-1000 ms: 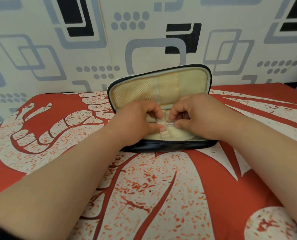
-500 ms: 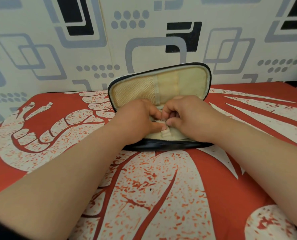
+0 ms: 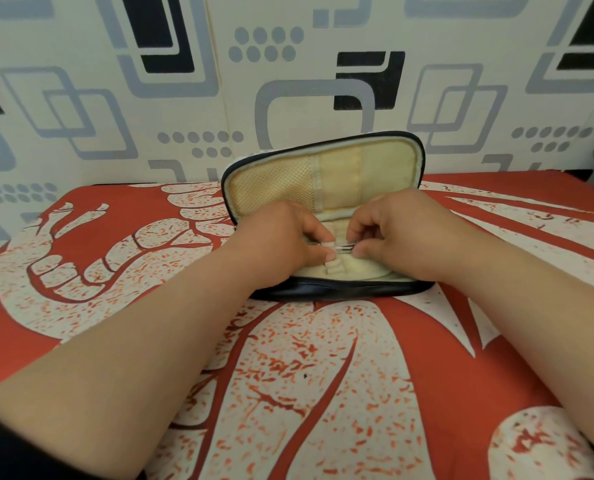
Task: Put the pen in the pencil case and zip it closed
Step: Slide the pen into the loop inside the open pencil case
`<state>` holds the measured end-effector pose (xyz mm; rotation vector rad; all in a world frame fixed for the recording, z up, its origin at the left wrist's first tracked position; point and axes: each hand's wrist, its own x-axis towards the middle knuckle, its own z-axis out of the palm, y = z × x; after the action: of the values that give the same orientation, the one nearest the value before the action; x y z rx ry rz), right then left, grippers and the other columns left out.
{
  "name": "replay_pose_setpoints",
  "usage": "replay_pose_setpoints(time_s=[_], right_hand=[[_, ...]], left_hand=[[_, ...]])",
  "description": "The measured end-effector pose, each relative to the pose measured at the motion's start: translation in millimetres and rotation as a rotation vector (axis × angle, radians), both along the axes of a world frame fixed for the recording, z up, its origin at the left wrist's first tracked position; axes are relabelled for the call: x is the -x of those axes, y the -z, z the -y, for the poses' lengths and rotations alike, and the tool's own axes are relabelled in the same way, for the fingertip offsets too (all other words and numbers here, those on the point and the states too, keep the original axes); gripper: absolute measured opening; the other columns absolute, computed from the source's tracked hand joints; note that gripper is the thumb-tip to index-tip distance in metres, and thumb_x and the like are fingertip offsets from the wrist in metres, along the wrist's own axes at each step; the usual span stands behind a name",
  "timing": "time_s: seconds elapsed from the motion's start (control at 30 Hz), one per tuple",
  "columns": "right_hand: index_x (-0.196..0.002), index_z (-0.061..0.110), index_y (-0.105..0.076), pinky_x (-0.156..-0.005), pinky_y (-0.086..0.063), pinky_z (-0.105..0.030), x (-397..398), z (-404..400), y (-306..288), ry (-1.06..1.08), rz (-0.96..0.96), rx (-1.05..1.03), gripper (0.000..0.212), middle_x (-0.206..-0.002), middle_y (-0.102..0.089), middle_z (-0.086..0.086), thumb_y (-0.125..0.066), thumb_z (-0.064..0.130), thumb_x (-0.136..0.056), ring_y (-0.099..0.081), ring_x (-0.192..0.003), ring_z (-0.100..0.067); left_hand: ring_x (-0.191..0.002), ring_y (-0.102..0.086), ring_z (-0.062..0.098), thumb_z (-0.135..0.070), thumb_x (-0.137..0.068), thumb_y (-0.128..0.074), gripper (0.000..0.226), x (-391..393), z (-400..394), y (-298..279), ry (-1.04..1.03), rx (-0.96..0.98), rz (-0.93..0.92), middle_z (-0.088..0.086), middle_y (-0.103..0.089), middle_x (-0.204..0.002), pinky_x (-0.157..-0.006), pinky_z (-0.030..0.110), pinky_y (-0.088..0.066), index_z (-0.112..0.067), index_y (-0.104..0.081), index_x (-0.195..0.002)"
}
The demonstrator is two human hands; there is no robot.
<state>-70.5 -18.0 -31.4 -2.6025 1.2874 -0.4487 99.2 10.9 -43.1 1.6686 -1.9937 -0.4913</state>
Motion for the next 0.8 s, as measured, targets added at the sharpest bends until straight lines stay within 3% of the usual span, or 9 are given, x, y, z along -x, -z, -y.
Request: replay_pose_setpoints(time_s=[0.1, 0.23, 0.43, 0.53, 0.6, 0.7, 0.8], right_hand=[[-0.080, 0.024, -0.069, -0.059, -0.039, -0.014, -4, 0, 3, 0.014, 0.062, -0.026, 0.008, -0.071, -0.059, 0.012, -0.071, 0.020, -0.073, -0.051, -0.064, 0.000], [-0.076, 0.025, -0.069, -0.061, -0.043, -0.021, -9, 0, 5, 0.015, 0.115, -0.042, 0.008, -0.072, -0.062, 0.007, -0.072, 0.019, -0.072, -0.054, -0.066, -0.005], [-0.081, 0.022, -0.070, -0.068, -0.047, -0.027, -12, -2, 2, -0.007, 0.056, 0.018, 0.010, -0.076, -0.065, 0.002, -0.072, 0.020, -0.072, -0.058, -0.073, -0.014], [-0.086, 0.023, -0.066, -0.064, -0.044, -0.020, -7, -1, -1, -0.016, 0.096, -0.034, 0.021, -0.068, -0.059, 0.012, -0.075, 0.017, -0.068, -0.054, -0.063, -0.004], [-0.092, 0.022, -0.064, -0.061, -0.041, -0.014, -3, -2, -2, -0.045, 0.098, -0.060, 0.028, -0.068, -0.058, 0.014, -0.076, 0.014, -0.068, -0.052, -0.062, 0.002], [-0.096, 0.020, -0.065, -0.064, -0.041, -0.013, 4, -1, -2, -0.051, 0.086, -0.047, 0.031, -0.071, -0.058, 0.015, -0.074, 0.010, -0.069, -0.053, -0.064, 0.003], [-0.094, 0.022, -0.066, -0.061, -0.041, -0.012, 11, 3, -2, -0.011, 0.071, 0.009, 0.028, -0.072, -0.057, 0.017, -0.074, 0.014, -0.069, -0.052, -0.063, 0.004]], left_hand=[[-0.082, -0.057, 0.008, -0.035, -0.069, -0.074, 0.013, 1, 0, 0, 0.000, 0.007, 0.002, -0.016, -0.058, -0.080, -0.083, 0.035, -0.050, -0.030, -0.073, -0.081], [-0.076, -0.057, 0.008, -0.035, -0.070, -0.074, 0.009, 3, 1, 0, 0.002, 0.014, 0.023, -0.015, -0.058, -0.070, -0.079, 0.036, -0.051, -0.031, -0.073, -0.077], [-0.076, -0.056, 0.008, -0.036, -0.071, -0.073, 0.011, 4, 3, 1, -0.004, 0.023, 0.045, -0.017, -0.056, -0.071, -0.080, 0.036, -0.050, -0.029, -0.072, -0.080], [-0.081, -0.055, 0.012, -0.040, -0.072, -0.070, 0.017, 4, 1, 3, 0.023, 0.060, 0.076, -0.016, -0.056, -0.076, -0.083, 0.042, -0.048, -0.033, -0.071, -0.087], [-0.076, -0.052, 0.005, -0.041, -0.072, -0.070, 0.027, -1, 0, 3, 0.044, 0.066, 0.089, -0.014, -0.059, -0.086, -0.082, 0.033, -0.046, -0.034, -0.068, -0.098], [-0.068, -0.048, -0.007, -0.034, -0.073, -0.071, 0.037, -9, -2, 0, 0.080, 0.066, 0.057, -0.016, -0.058, -0.087, -0.065, 0.004, -0.036, -0.032, -0.063, -0.109], [-0.072, -0.051, -0.009, -0.025, -0.081, -0.064, 0.028, -16, -7, -3, 0.071, 0.117, 0.030, -0.015, -0.060, -0.087, -0.063, -0.003, -0.034, -0.029, -0.064, -0.108]])
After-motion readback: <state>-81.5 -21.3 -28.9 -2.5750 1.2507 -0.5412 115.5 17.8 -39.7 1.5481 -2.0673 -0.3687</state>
